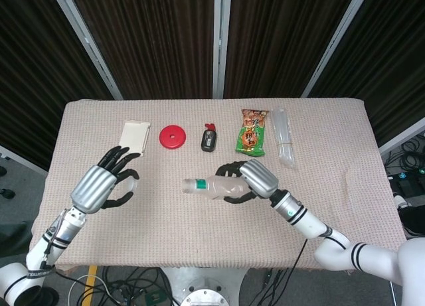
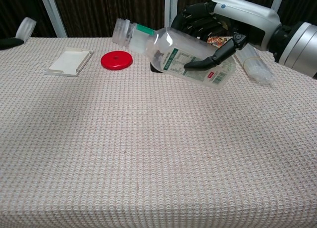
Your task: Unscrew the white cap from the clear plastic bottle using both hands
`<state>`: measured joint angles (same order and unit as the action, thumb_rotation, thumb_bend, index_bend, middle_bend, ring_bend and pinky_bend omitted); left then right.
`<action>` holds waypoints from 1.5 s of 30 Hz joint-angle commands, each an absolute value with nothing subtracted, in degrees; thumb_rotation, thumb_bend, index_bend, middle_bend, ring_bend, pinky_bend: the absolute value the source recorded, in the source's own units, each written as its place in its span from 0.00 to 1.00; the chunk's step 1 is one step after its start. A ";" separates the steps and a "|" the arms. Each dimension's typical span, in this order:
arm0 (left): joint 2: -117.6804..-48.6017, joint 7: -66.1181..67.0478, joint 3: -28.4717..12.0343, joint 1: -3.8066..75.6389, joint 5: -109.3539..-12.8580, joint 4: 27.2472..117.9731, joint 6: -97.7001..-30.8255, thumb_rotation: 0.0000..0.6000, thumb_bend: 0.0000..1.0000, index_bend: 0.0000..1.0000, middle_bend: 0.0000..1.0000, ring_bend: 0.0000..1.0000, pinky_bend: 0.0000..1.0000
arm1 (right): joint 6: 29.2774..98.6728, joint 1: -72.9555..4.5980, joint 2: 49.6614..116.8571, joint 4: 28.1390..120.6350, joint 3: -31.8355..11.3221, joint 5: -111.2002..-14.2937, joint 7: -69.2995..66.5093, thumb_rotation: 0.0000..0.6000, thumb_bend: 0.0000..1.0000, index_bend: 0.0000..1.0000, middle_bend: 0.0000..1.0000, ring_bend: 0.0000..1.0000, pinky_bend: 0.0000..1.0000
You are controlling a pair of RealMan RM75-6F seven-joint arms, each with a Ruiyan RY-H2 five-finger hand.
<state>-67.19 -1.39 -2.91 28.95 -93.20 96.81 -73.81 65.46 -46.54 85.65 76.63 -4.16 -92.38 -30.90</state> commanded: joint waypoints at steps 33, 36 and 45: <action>-68.45 1.05 -5.96 21.85 -78.27 92.18 -74.89 1.00 0.02 0.10 0.09 0.00 0.02 | 52.88 -42.55 83.21 83.89 -3.41 -77.71 1.37 1.00 0.10 0.00 0.03 0.00 0.00; -68.09 -0.77 -5.70 19.12 -79.08 89.83 -79.06 1.00 0.02 0.10 0.09 0.00 0.02 | 60.97 -37.83 79.52 86.33 -2.56 -80.60 -1.02 1.00 0.10 0.00 0.02 0.00 0.00; -66.07 -6.56 -2.80 10.71 -80.32 85.52 -86.92 1.00 0.02 0.14 0.09 0.00 0.01 | 84.24 -20.92 67.62 91.63 -0.19 -82.36 -2.86 1.00 0.10 0.00 0.14 0.01 0.08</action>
